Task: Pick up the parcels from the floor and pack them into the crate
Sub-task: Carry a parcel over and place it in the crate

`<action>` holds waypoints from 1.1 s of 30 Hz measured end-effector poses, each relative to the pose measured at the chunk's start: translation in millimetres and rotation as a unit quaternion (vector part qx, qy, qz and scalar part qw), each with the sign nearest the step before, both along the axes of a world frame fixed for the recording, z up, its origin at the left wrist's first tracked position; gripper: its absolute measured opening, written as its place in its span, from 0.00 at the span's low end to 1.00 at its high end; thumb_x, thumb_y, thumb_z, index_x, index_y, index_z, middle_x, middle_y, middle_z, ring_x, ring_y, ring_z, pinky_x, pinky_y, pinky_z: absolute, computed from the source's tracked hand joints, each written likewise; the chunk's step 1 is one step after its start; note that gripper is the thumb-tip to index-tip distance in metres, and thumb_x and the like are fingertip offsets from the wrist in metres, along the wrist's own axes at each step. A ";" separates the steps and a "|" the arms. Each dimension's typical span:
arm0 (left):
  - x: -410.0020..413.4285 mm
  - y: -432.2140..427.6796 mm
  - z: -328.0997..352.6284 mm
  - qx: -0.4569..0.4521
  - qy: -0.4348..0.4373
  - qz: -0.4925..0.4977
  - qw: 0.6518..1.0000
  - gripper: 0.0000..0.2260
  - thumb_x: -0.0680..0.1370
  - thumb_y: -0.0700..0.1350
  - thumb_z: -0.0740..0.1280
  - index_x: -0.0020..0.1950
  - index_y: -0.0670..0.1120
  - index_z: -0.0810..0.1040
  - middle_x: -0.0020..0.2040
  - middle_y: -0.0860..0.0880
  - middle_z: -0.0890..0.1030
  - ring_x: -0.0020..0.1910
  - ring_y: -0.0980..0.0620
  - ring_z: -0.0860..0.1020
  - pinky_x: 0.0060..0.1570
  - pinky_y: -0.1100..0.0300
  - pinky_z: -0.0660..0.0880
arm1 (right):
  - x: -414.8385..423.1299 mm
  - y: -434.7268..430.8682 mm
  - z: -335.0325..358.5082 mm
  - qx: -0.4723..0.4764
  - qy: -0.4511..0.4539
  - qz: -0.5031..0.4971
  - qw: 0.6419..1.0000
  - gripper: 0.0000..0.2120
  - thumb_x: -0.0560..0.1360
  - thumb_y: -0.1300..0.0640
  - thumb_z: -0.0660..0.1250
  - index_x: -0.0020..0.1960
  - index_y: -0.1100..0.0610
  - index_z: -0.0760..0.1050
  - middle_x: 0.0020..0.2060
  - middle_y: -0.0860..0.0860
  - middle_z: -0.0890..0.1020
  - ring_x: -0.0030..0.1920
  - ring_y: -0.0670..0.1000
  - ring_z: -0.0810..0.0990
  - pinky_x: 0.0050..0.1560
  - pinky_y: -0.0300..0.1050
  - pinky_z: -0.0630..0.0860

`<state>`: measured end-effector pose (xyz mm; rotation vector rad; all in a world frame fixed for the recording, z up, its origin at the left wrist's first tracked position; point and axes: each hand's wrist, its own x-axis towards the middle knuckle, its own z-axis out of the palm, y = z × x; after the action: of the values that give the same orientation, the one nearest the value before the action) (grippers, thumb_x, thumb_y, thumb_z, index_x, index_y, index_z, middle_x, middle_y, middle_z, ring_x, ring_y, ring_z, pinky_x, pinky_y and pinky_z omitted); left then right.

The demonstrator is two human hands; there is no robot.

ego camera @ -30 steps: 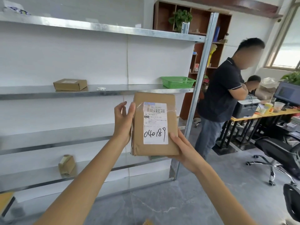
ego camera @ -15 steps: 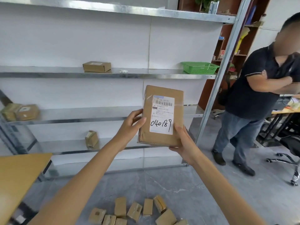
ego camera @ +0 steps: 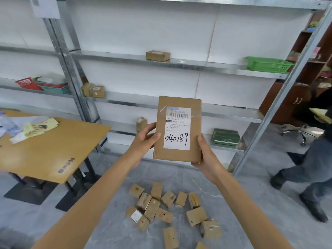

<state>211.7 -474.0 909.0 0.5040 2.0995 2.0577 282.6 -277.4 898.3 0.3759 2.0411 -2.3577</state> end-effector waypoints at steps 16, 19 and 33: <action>105.1 -221.0 5.8 -0.020 0.034 0.160 0.986 0.22 0.74 0.44 0.72 0.65 0.54 0.70 0.60 0.59 0.75 0.60 0.57 0.73 0.49 0.66 0.73 | 58.3 -202.0 4.8 0.023 0.049 0.160 0.986 0.21 0.78 0.40 0.58 0.71 0.35 0.62 0.62 0.40 0.77 0.65 0.49 0.73 0.63 0.63 0.72; 124.6 -273.8 6.1 -0.038 0.043 0.182 0.982 0.22 0.73 0.44 0.72 0.65 0.52 0.71 0.64 0.56 0.75 0.62 0.54 0.72 0.52 0.66 0.72 | 70.5 -252.2 2.0 0.020 0.045 0.180 0.983 0.22 0.77 0.40 0.58 0.71 0.35 0.62 0.63 0.41 0.76 0.65 0.50 0.73 0.62 0.62 0.72; 214.2 -477.6 -4.0 -0.019 0.004 0.282 0.959 0.24 0.72 0.45 0.73 0.67 0.50 0.71 0.64 0.55 0.75 0.63 0.53 0.73 0.57 0.53 0.76 | 108.6 -453.5 -14.7 0.011 0.030 0.276 0.961 0.26 0.76 0.38 0.59 0.72 0.33 0.58 0.66 0.41 0.74 0.67 0.50 0.72 0.61 0.63 0.73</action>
<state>425.8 -951.6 905.0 -0.1200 2.4952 2.2716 391.2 -730.9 883.6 -0.2445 1.8736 -2.0201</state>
